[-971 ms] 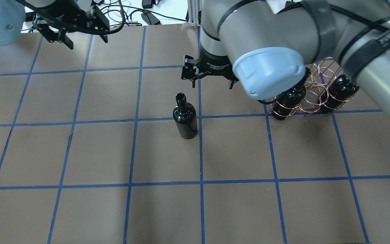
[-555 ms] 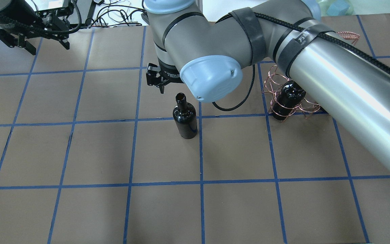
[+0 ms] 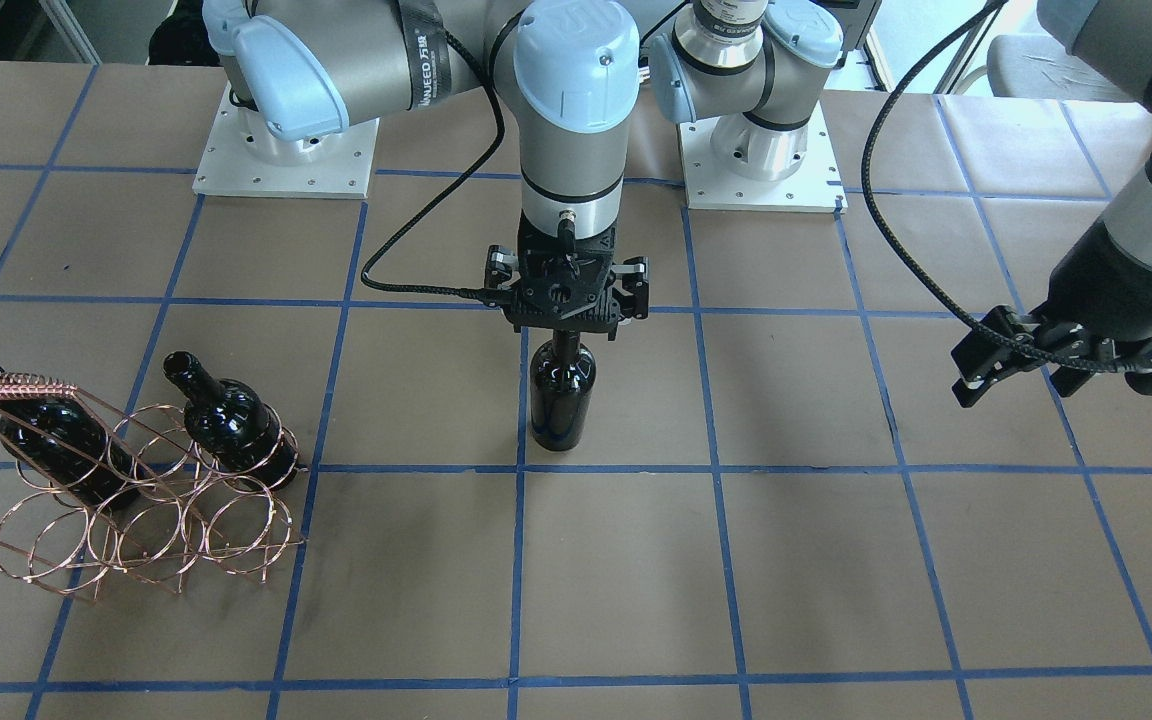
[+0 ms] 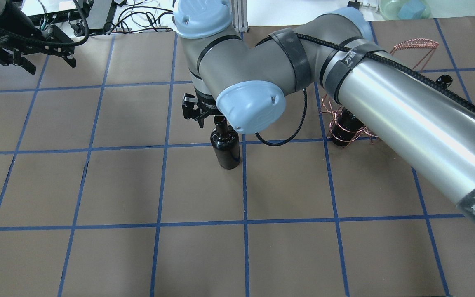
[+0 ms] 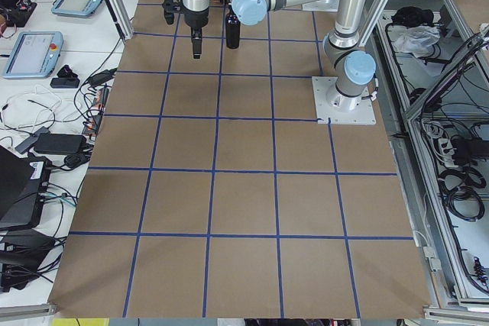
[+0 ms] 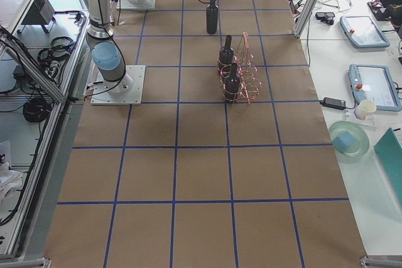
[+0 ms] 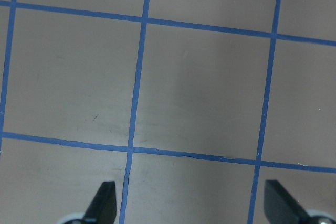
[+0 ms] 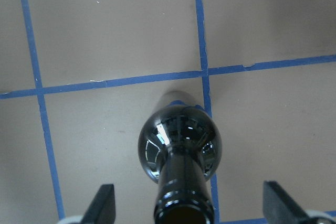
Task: Place wine into wine basket
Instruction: 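Lower the right gripper onto the bottle neck and close it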
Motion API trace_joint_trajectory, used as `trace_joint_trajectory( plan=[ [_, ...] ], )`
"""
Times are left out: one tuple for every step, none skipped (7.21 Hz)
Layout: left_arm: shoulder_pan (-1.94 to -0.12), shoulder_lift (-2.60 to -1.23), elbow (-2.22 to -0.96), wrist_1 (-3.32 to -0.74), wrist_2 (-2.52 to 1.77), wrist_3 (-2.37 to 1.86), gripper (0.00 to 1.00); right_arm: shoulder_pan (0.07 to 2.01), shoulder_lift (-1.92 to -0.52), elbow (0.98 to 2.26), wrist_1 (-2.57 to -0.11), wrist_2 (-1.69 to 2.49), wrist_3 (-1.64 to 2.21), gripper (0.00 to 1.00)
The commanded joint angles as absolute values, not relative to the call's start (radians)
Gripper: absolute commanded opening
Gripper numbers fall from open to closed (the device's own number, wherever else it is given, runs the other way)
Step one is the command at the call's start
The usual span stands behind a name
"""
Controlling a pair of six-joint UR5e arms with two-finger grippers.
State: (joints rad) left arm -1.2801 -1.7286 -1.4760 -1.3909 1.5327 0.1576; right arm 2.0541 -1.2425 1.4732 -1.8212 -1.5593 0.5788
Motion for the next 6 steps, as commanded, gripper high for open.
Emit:
trace_joint_trajectory(
  plan=[
    [-1.278, -1.727, -1.485, -1.388, 1.535, 0.158, 1.0, 2.049, -1.243, 1.497, -1.838, -1.555, 0.56, 0.98],
    [-1.279, -1.729, -1.488, -1.39, 1.534, 0.158, 1.0, 2.048, -1.241, 1.496, -1.842, -1.554, 0.554, 0.93],
    [-1.278, -1.727, -1.488, -1.388, 1.534, 0.158, 1.0, 2.046, -1.243, 1.496, -1.906, -1.554, 0.564, 0.89],
    [-1.278, -1.729, -1.488, -1.391, 1.534, 0.158, 1.0, 2.046, -1.241, 1.496, -1.925, -1.555, 0.566, 0.9],
    [-1.278, -1.727, -1.489, -1.388, 1.532, 0.158, 1.0, 2.046, -1.241, 1.497, -1.925, -1.558, 0.568, 0.89],
    [-1.278, -1.729, -1.505, -1.388, 1.534, 0.16, 1.0, 2.046, -1.238, 1.499, -1.919, -1.559, 0.566, 0.87]
  ],
)
